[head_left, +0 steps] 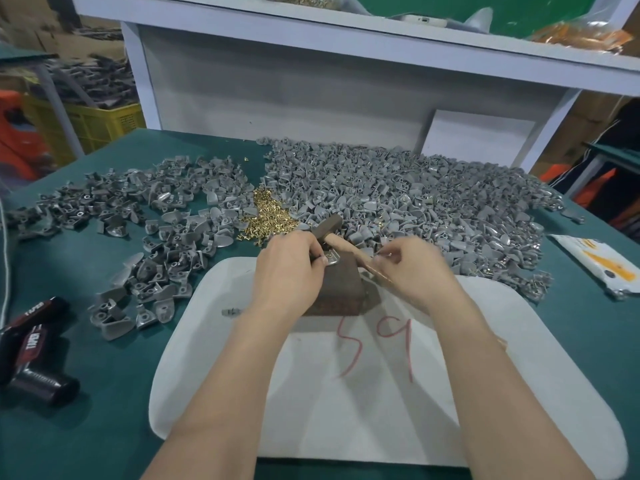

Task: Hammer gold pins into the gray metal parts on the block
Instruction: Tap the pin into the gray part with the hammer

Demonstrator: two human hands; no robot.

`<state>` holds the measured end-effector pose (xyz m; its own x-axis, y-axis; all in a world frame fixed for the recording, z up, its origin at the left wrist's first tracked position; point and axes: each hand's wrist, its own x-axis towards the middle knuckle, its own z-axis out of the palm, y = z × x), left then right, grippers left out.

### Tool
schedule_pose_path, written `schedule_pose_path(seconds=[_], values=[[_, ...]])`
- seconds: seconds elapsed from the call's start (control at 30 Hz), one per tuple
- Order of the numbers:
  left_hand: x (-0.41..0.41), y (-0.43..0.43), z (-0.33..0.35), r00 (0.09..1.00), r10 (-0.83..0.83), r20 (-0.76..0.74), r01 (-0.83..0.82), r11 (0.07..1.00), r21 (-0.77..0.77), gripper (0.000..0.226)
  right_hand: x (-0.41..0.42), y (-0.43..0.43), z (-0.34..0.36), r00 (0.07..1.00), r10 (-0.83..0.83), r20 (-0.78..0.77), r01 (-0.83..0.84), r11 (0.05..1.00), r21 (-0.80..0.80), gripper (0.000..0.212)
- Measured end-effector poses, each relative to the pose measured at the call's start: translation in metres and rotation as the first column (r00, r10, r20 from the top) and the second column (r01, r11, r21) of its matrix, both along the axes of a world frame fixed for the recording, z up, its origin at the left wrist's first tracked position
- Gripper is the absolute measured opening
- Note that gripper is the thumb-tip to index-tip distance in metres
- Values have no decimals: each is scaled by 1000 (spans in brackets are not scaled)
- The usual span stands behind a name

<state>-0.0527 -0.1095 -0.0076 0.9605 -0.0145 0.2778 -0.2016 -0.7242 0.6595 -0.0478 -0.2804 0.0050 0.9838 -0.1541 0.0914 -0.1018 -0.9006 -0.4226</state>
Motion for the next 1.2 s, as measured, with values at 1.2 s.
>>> schedule_pose_path(seconds=[1.2], values=[[2,0,-3,1000,25,-5,-25,997,69,6,-17,9,8,978,0,210,-129,787,604,17]])
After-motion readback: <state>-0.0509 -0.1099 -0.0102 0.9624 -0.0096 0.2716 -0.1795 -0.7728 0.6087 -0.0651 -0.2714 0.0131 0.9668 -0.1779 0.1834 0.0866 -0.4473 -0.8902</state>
